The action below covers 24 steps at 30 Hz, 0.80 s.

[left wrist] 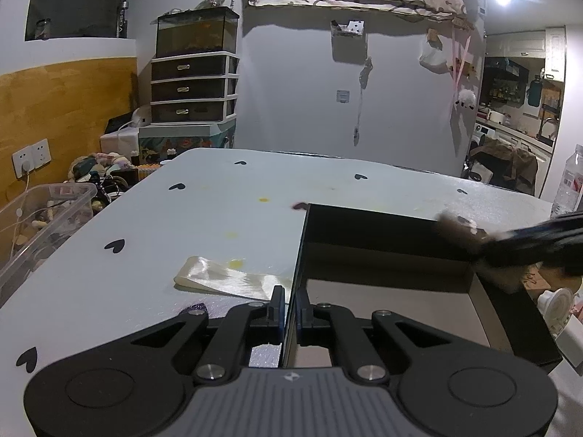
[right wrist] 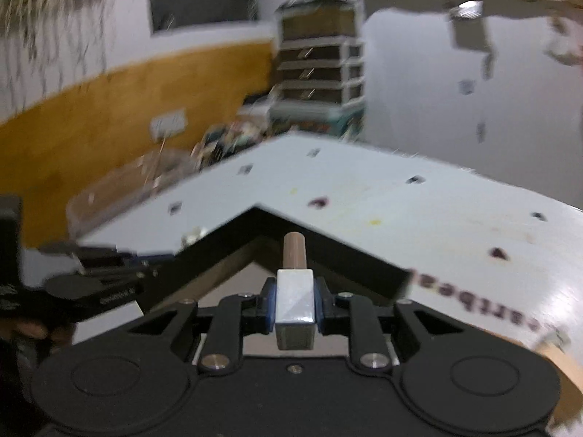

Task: Organize rigid objects
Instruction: 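Carry the white cube into the black box and open the right gripper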

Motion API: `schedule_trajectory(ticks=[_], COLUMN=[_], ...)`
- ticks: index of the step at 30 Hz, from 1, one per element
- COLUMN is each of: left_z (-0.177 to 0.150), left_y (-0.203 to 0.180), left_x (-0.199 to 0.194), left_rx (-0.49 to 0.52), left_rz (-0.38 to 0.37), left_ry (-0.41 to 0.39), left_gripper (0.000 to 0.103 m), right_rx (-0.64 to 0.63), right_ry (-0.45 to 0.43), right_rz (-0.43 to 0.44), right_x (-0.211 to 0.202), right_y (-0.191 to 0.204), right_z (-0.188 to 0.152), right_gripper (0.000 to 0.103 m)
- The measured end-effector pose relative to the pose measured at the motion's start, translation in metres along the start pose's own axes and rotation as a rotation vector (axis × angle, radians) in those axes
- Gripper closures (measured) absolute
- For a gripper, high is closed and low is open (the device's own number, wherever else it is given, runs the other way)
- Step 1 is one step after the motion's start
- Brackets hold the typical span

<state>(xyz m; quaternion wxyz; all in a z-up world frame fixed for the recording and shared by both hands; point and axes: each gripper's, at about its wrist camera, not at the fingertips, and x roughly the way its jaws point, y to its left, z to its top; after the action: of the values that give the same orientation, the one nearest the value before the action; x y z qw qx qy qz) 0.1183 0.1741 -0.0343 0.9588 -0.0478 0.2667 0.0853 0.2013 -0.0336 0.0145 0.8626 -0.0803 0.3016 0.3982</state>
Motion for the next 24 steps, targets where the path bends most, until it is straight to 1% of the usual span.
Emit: schedule_trajectory(ticks=[3,6,10,14,16,18,20,24], left_z=[0.000,0.001,0.002,0.003,0.004,0.004,0.003,0.003], left_y=[0.002,0.003,0.004,0.006,0.007,0.008,0.008,0.008], left_x=[0.002,0.004,0.007,0.010,0.012,0.013,0.013,0.013], left_rx=[0.003,0.009,0.015,0.018,0.016,0.015,0.016,0.018], left_rz=[-0.011,-0.021,-0.034,-0.048,-0.054,-0.057,-0.059,-0.059], left_ry=[0.003,0.008,0.012,0.021,0.025,0.026,0.026,0.025], left_gripper=[0.098,0.099,0.099,0.100,0.100,0.100,0.100,0.100], right_rx=[-0.107,-0.232,-0.358,-0.471,-0.503,-0.526,-0.540,-0.533], right_ry=[0.082,0.147,0.220,0.263,0.277,0.291,0.284,0.282], right_rz=[0.035,0.040,0.070,0.082,0.079,0.052,0.027,0.024], right_x=[0.036,0.067,0.097,0.117,0.126,0.133,0.133,0.123], right_y=[0.011,0.022,0.034,0.043,0.043,0.041,0.040,0.036], right_z=[0.007,0.015,0.028,0.037,0.039,0.038,0.037,0.037], right_gripper=[0.082,0.082,0.082,0.082,0.082,0.080,0.079,0.075])
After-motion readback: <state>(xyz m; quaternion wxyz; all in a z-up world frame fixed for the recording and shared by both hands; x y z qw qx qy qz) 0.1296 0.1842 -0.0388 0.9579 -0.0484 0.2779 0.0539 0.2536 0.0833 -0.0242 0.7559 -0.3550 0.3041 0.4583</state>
